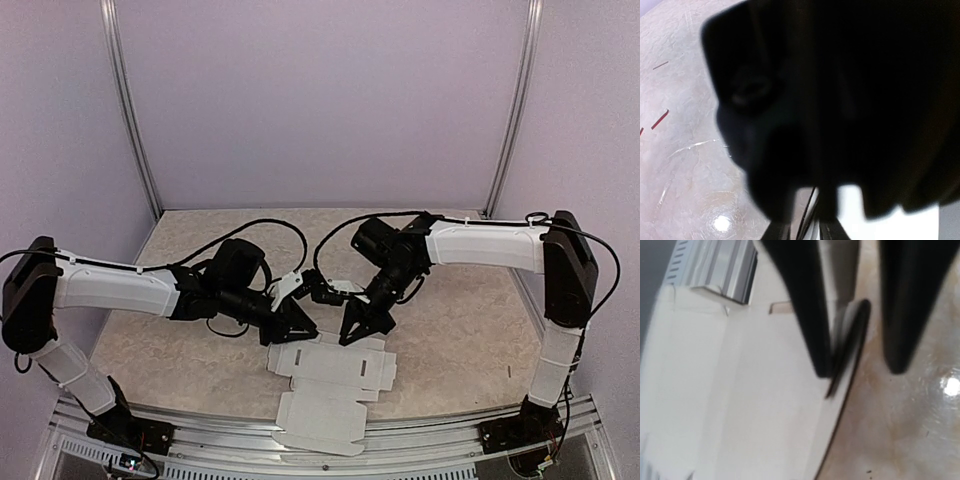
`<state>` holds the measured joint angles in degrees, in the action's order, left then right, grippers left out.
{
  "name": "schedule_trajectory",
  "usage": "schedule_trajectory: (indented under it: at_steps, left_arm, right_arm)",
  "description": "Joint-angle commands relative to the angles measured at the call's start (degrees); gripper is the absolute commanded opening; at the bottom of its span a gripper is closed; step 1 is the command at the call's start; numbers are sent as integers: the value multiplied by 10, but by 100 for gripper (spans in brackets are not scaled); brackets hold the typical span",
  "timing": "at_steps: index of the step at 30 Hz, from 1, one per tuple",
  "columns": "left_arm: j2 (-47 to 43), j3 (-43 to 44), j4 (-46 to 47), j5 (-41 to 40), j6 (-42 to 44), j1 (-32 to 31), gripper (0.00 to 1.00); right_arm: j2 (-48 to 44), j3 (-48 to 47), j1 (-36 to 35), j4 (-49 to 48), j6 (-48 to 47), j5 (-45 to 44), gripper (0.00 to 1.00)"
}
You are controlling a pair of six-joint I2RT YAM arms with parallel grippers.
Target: Fold the paper box
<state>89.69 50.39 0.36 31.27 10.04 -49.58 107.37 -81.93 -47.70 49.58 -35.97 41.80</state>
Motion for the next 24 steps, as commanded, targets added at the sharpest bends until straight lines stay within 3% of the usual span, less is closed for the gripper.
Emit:
schedule_trajectory:
  at_steps: [1,4,9,16,17,20,24]
  left_arm:
    - [-6,-2,-19,-7,14,1,12]
    - [-22,-10,0,15,-5,13,3]
    - [-44,-20,36,43,-25,26,2]
    - [-43,-21,46,59,-43,34,2]
    - [-41,-21,48,62,-46,35,4]
    - [-37,-21,50,57,-41,33,26]
    - [-29,-17,36,47,-27,26,32]
  right_arm:
    - [-6,-25,4,10,9,70,0]
    - [-18,-16,7,-5,17,67,0]
    - [-35,-1,9,-25,28,52,12]
    - [-48,21,21,-32,31,63,0]
    - [-49,23,24,-34,33,66,0]
    - [-49,24,28,-34,34,76,0]
    - [-47,23,31,-31,33,85,0]
